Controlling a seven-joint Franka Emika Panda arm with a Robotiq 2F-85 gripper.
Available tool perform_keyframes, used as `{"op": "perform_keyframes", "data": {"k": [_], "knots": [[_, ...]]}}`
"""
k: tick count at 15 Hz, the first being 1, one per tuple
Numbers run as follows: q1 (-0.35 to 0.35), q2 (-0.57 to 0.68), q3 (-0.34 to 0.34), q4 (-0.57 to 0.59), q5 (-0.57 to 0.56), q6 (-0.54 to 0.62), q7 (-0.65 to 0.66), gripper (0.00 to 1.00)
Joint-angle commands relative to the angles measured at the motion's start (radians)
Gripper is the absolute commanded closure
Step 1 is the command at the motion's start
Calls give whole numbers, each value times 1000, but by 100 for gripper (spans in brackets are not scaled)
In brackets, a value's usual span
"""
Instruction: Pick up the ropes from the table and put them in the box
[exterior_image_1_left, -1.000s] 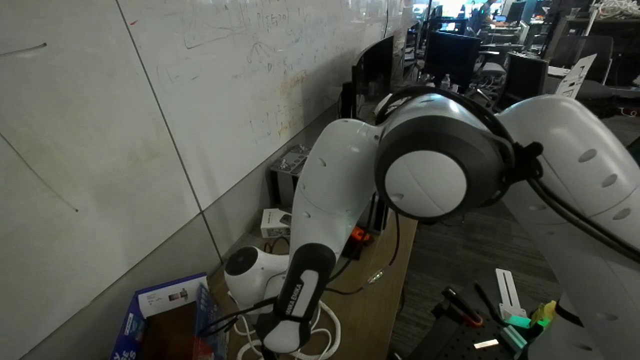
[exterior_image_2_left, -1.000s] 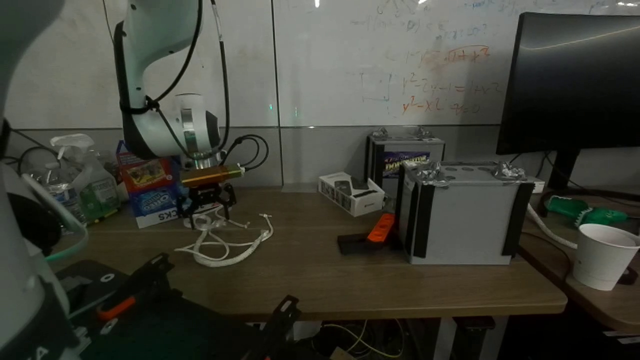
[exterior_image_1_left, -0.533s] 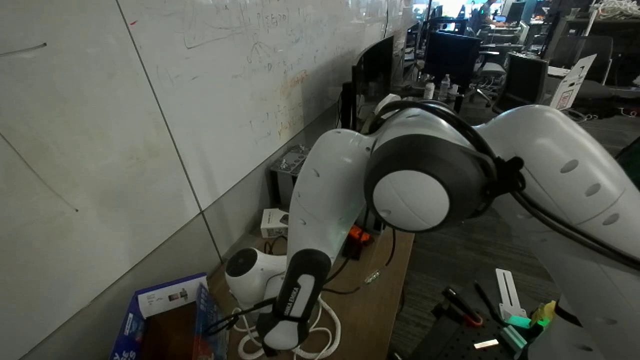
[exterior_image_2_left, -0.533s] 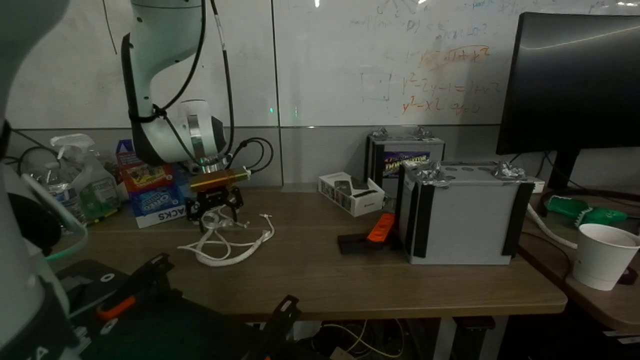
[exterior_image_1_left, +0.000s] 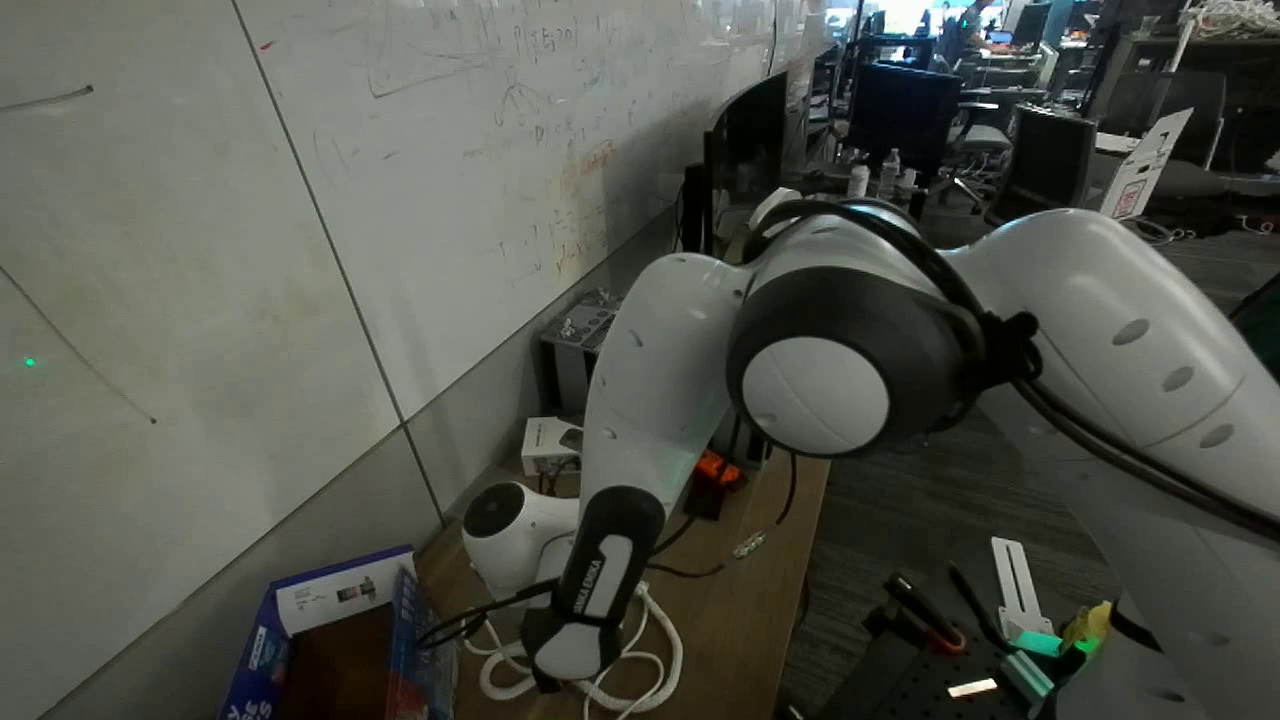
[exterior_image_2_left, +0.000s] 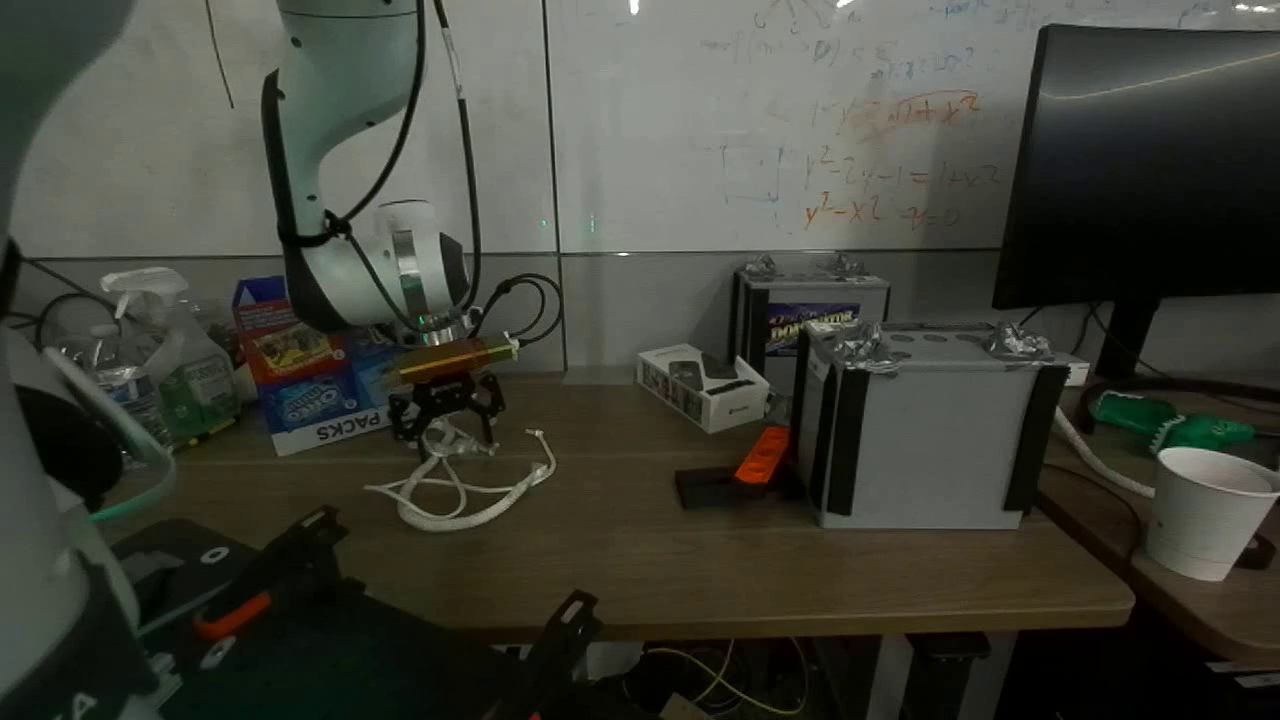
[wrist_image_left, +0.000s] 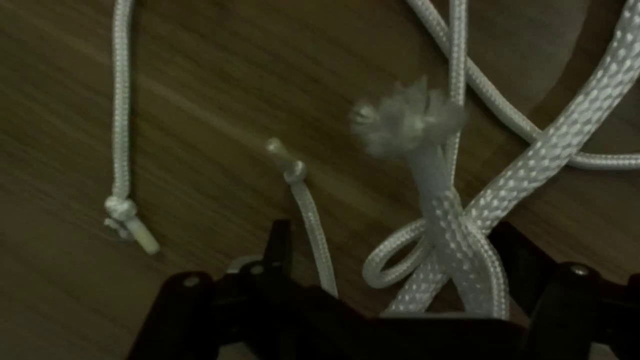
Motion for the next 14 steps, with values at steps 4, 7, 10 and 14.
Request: {"op": "perform_keyframes", "data": {"k": [4, 7, 10, 14], "knots": [[-62, 7, 43, 29, 7, -54, -32, 0], [-84, 9, 59, 36, 13, -71, -44, 0], [-105, 11, 75, 35, 20, -65, -51, 26], [-126, 9, 91, 36, 30, -67, -59, 58]]}}
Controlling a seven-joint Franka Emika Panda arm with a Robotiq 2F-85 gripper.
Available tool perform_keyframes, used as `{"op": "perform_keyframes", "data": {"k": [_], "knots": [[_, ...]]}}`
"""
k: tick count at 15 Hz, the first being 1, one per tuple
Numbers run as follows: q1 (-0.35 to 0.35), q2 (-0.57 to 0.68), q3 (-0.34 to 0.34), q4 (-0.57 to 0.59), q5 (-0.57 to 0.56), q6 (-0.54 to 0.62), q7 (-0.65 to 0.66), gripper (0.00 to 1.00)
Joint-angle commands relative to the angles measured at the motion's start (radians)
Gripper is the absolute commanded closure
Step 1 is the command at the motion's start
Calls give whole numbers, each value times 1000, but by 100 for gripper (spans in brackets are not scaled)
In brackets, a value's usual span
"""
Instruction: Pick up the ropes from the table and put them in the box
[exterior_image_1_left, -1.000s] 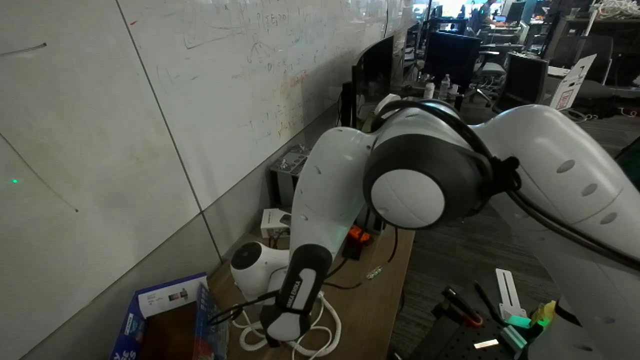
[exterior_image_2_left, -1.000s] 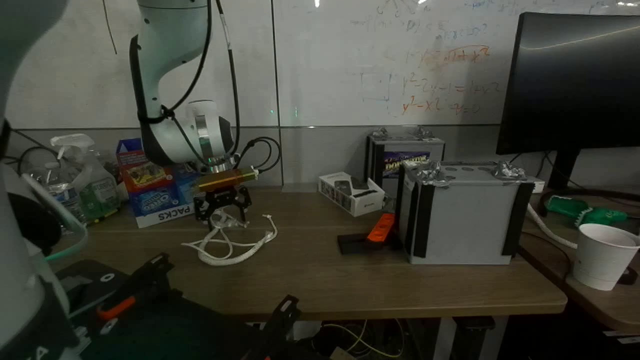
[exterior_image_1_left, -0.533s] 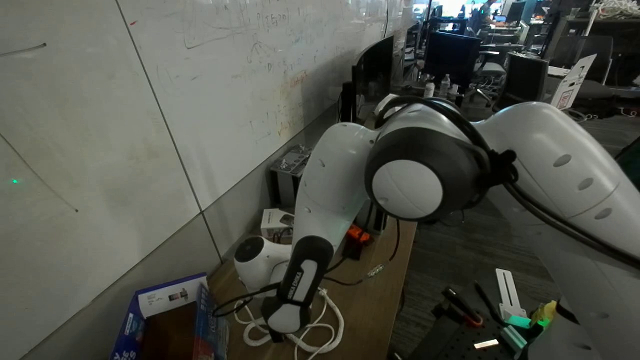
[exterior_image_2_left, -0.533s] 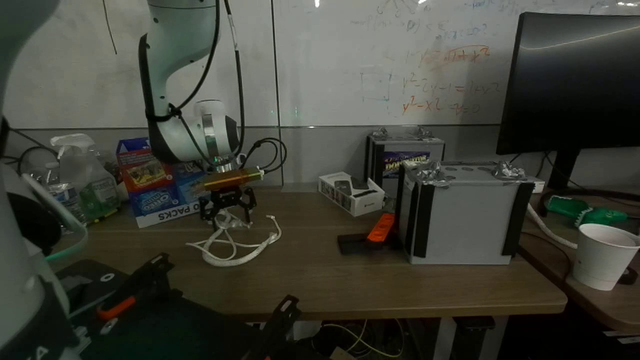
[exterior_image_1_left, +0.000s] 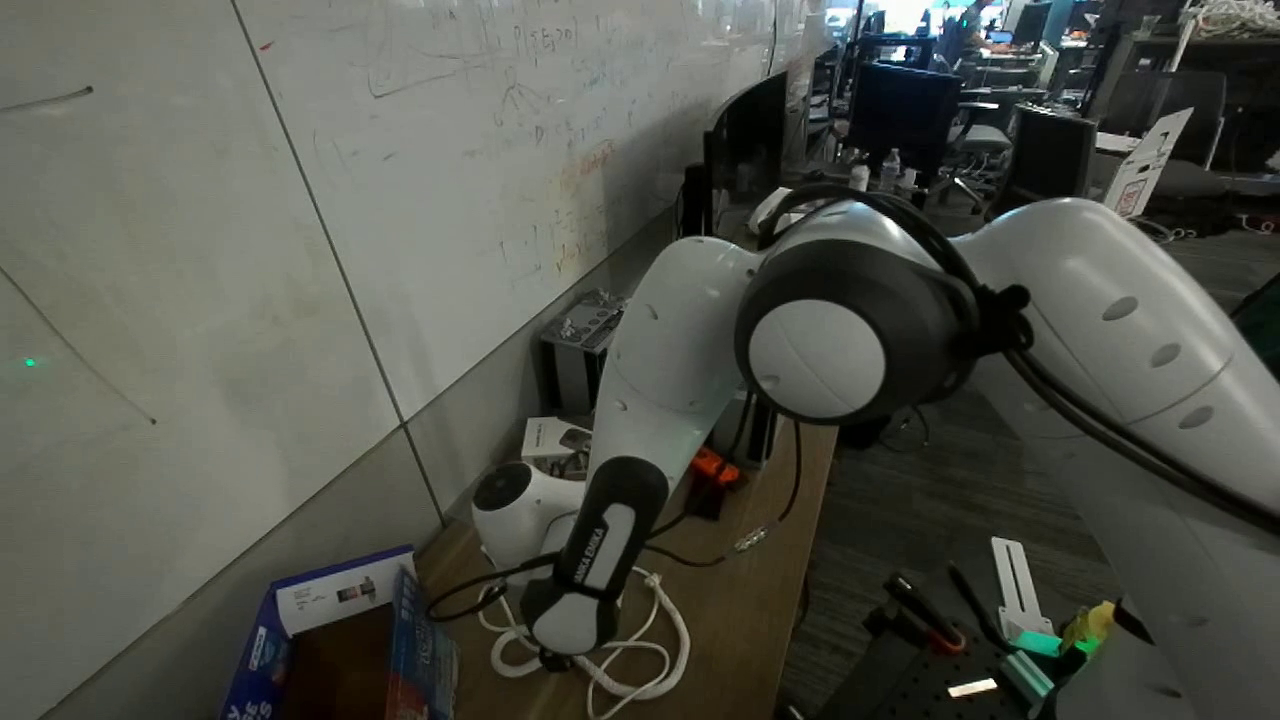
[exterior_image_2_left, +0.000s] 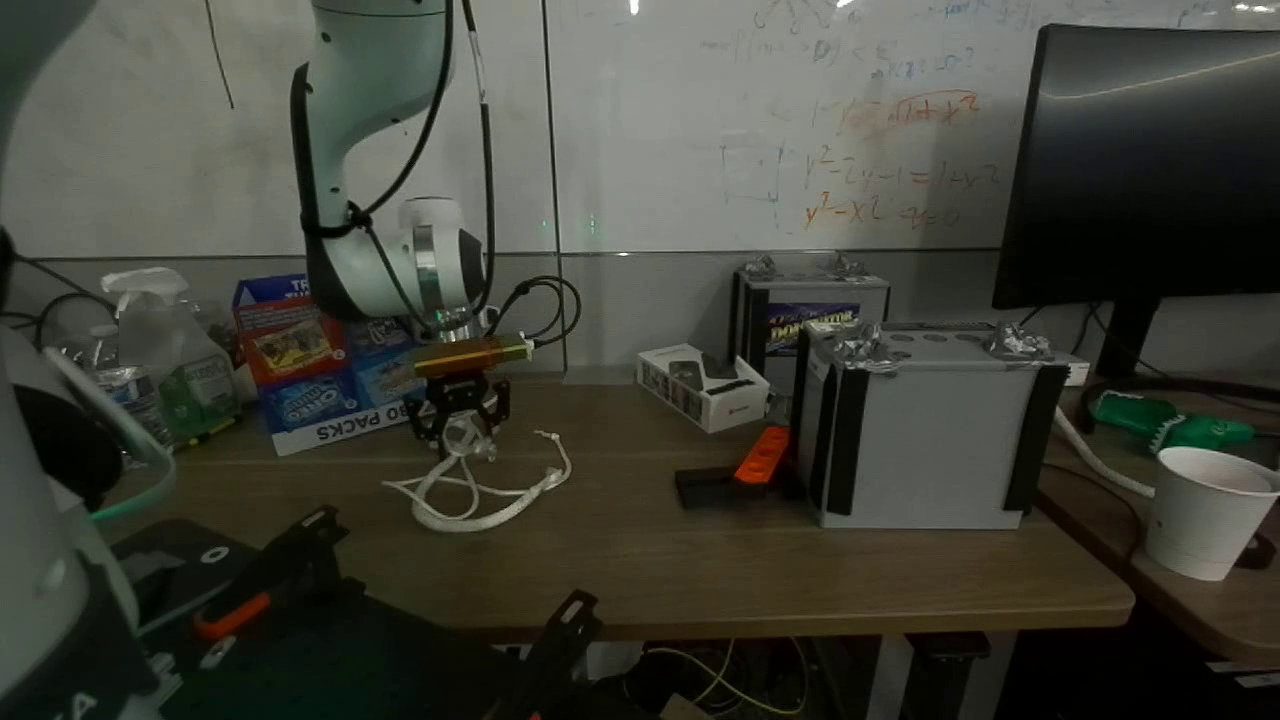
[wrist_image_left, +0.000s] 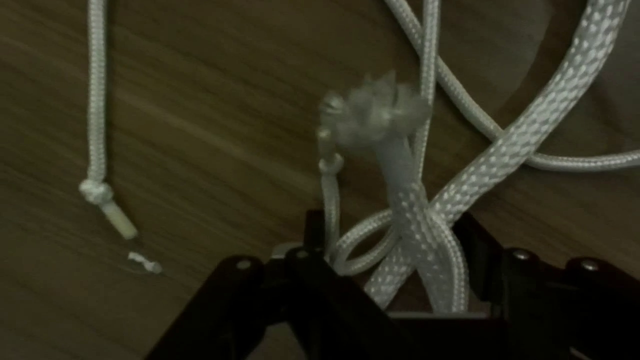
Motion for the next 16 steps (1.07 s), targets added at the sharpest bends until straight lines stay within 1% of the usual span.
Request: {"op": "perform_keyframes", "data": {"k": [1, 4, 5, 6, 7, 8, 9, 11, 13, 16], "knots": [[-28, 10, 26, 26, 23, -17, -32, 64], [-47, 2, 38, 33, 38, -42, -36, 86], [-52, 1, 40, 36, 44, -54, -37, 95], [-58, -17, 46, 35, 59, -104, -35, 99], [-62, -26, 50, 37, 73, -134, -30, 99], [-63, -51, 52, 34, 89, -185, -20, 96], [-64, -66, 55, 36, 100, -225, -15, 97], [-58, -137, 57, 19, 127, -307, 16, 96], [-59, -237, 65, -7, 160, -381, 52, 96], [-55, -366, 70, -26, 223, -409, 158, 96]]}}
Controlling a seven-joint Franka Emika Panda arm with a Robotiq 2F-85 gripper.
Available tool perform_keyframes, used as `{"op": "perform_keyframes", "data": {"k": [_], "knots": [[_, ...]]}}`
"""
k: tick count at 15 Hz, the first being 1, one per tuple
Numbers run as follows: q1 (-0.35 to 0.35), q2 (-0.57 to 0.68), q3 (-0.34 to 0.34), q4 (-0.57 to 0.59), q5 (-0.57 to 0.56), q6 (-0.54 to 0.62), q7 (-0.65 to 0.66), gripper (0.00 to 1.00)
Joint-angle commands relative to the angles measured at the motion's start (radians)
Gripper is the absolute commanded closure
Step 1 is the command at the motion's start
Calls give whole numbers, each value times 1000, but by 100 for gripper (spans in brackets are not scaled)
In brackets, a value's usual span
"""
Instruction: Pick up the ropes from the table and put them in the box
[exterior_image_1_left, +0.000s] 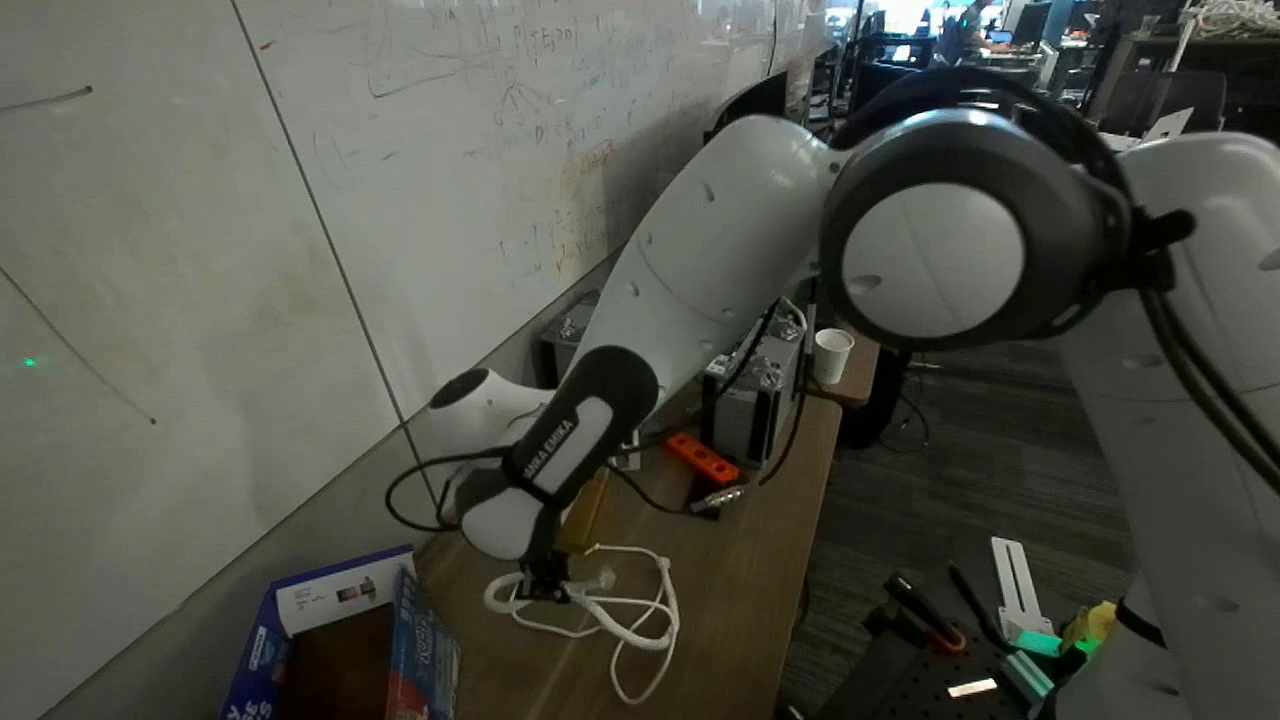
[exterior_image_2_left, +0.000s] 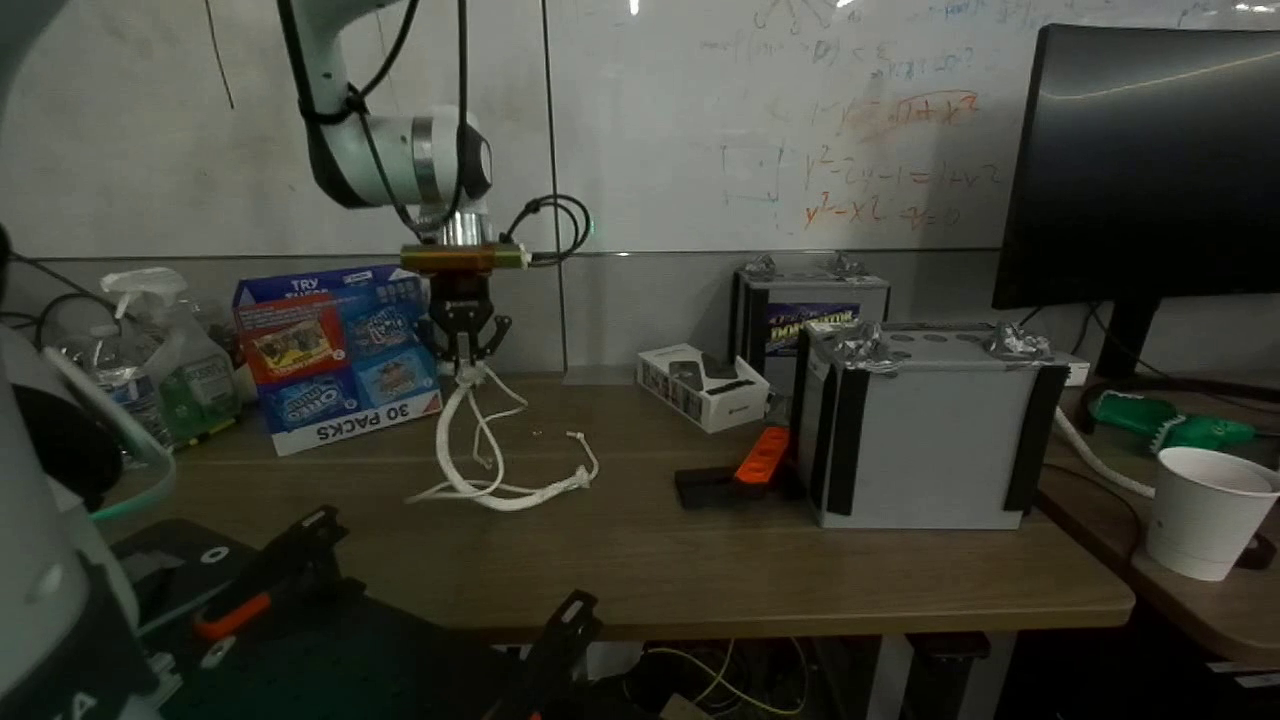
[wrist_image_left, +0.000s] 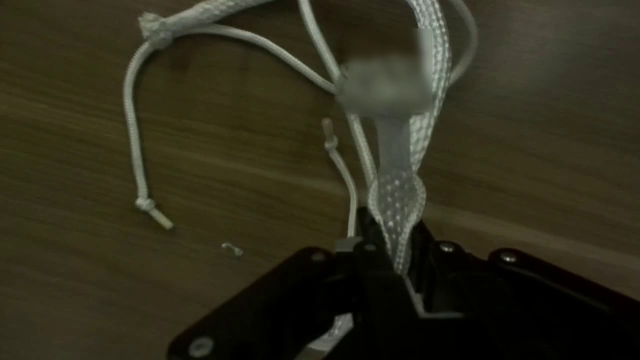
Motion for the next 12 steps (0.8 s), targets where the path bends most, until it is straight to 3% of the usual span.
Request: {"op": "perform_keyframes", "data": {"k": [1, 12], "knots": [[1, -200, 12, -65, 81, -31, 127, 96], [0, -627, 35, 18, 308, -145, 529, 96]]}}
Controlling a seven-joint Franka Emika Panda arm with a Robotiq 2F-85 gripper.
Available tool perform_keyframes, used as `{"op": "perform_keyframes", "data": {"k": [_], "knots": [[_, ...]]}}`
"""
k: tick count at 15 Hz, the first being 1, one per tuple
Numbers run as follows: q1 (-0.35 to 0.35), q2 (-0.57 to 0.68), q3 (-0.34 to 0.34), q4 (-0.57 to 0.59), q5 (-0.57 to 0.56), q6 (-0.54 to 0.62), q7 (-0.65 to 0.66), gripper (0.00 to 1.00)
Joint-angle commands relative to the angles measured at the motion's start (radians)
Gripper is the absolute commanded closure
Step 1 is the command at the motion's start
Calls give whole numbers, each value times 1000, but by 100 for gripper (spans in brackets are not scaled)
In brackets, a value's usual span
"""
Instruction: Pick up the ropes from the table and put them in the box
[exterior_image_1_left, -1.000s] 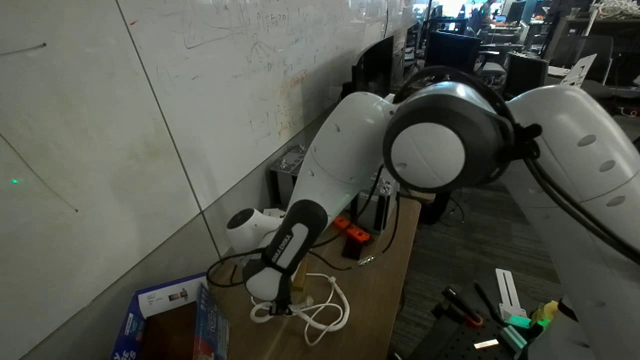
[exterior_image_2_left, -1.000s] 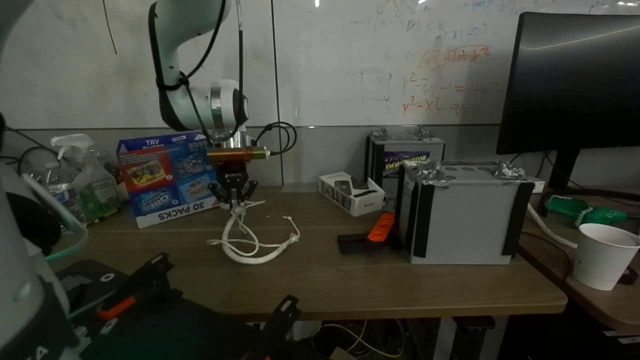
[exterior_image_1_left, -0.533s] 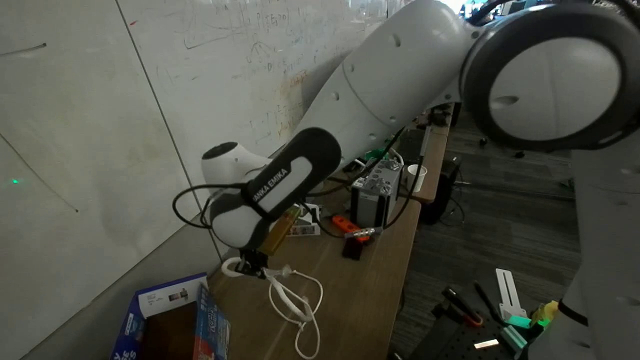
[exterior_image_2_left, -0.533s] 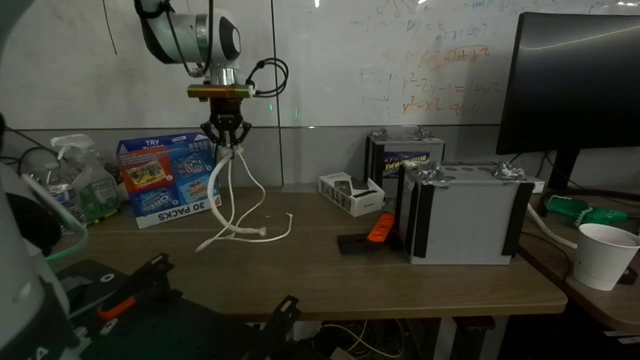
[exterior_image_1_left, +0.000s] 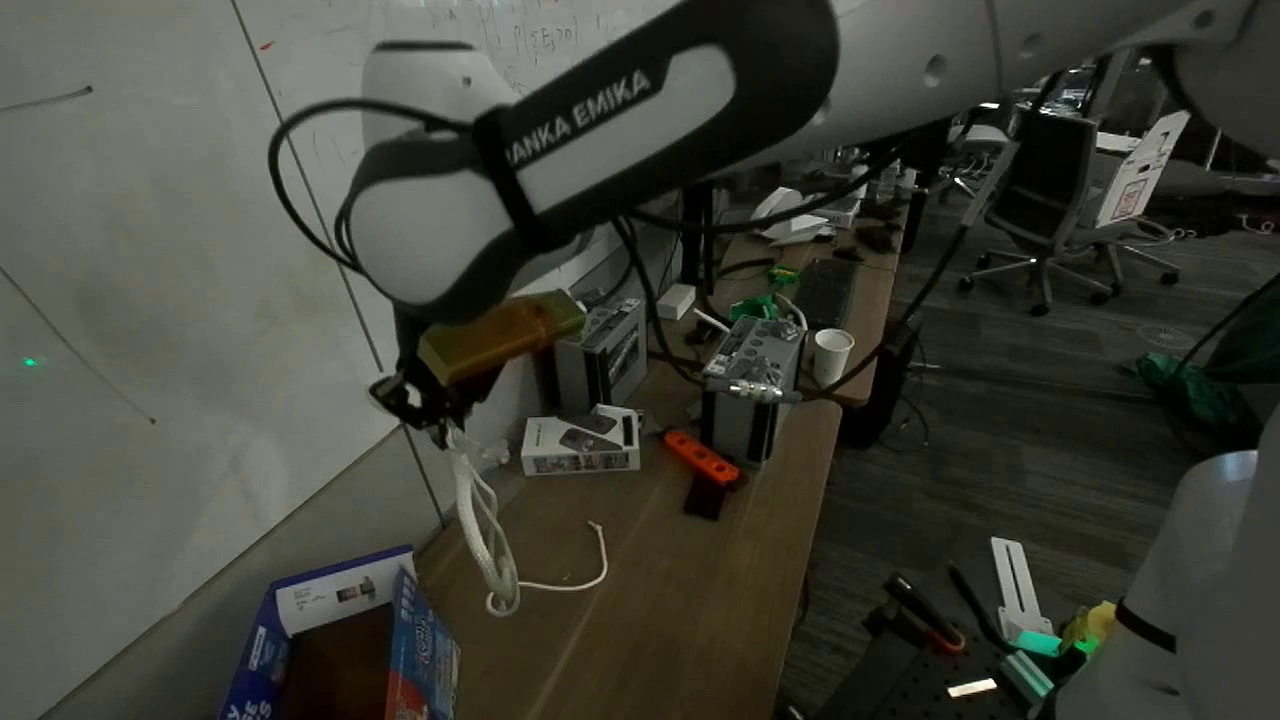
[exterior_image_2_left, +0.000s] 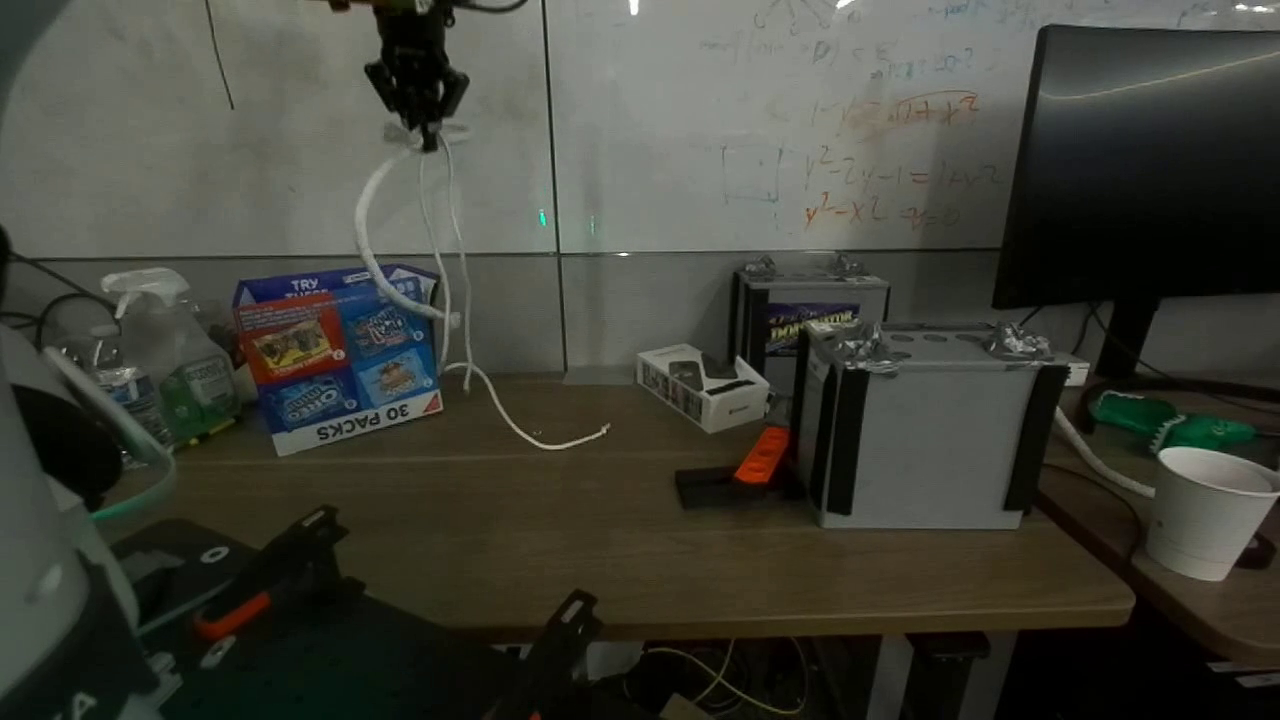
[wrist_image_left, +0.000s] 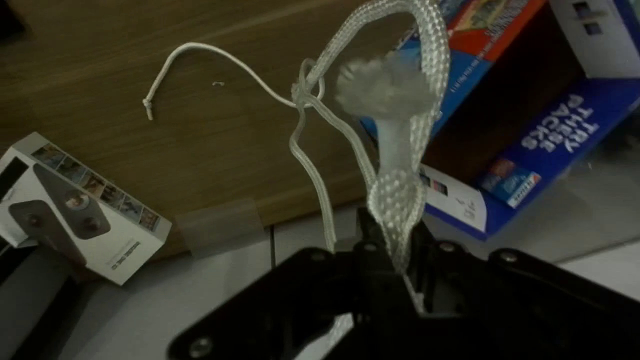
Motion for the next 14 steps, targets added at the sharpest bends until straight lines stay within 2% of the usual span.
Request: {"op": "perform_keyframes", "data": {"k": [1, 5, 8, 14], "knots": [[-5, -135, 9, 51, 65, -90, 160, 96], [-4, -194, 44, 135, 99, -107, 378, 96], [4, -193, 87, 163, 118, -15, 528, 96], [17, -152, 155, 170, 69, 292, 727, 96]]}}
